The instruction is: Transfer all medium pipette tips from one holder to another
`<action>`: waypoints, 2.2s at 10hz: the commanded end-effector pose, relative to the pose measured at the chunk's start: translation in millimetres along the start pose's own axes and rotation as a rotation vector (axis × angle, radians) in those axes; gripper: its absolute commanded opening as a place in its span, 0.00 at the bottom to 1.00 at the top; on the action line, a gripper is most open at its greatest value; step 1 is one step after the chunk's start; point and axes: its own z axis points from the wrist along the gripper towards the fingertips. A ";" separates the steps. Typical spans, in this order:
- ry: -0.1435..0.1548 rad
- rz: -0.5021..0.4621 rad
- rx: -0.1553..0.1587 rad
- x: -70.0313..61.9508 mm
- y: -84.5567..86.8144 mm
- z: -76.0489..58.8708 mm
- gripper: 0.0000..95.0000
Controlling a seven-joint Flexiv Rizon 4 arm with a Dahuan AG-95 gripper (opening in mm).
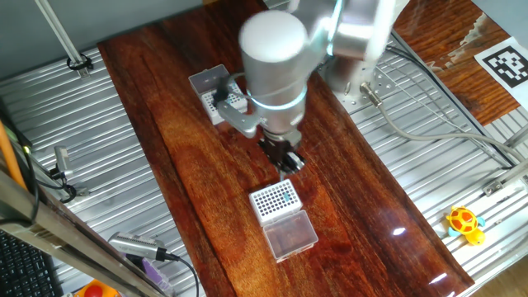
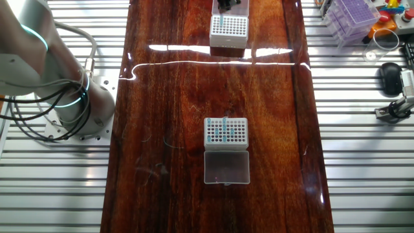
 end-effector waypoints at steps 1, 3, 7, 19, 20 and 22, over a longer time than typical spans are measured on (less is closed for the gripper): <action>0.000 0.008 -0.003 -0.7 1.1 0.7 0.00; -0.004 0.027 -0.030 -0.1 -0.9 4.4 0.00; -0.010 0.044 -0.049 0.6 -5.6 13.6 0.00; -0.028 0.046 -0.047 -0.9 -6.6 21.2 0.00; -0.024 0.004 -0.047 -0.9 -6.6 21.2 0.00; -0.022 -0.016 -0.048 -0.9 -6.6 21.2 0.00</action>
